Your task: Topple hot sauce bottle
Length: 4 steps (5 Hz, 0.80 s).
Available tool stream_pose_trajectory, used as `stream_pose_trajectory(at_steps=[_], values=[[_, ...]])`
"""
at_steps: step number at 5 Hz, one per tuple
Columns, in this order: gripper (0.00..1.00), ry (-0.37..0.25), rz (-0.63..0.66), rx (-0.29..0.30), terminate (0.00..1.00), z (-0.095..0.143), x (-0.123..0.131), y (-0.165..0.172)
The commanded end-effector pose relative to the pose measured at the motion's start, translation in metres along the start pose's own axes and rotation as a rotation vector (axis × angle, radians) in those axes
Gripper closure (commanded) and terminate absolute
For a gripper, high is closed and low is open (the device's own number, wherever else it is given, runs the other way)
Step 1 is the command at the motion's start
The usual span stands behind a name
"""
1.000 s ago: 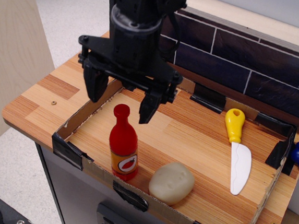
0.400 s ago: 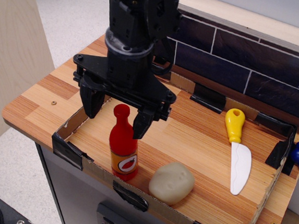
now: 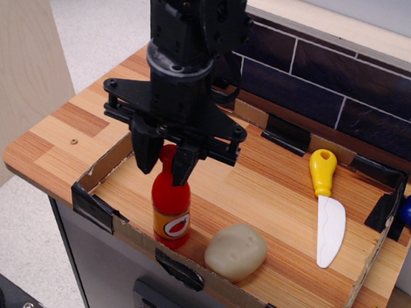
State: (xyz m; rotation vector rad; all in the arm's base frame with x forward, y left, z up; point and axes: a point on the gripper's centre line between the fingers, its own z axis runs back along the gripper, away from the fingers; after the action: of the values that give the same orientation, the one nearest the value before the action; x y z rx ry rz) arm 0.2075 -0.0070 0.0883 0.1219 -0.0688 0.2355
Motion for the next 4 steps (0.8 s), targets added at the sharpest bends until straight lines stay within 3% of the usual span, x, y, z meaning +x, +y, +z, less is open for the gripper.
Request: stream_pose_trajectory(at_steps=[1, 2, 3, 4], values=[[1.00, 0.168, 0.139, 0.064, 0.00, 0.014, 0.018, 0.004], [1.00, 0.357, 0.213, 0.124, 0.00, 0.011, 0.031, 0.005], [1.00, 0.372, 0.256, 0.181, 0.00, -0.007, 0.040, 0.000], [1.00, 0.309, 0.220, 0.154, 0.00, -0.022, 0.050, -0.007]])
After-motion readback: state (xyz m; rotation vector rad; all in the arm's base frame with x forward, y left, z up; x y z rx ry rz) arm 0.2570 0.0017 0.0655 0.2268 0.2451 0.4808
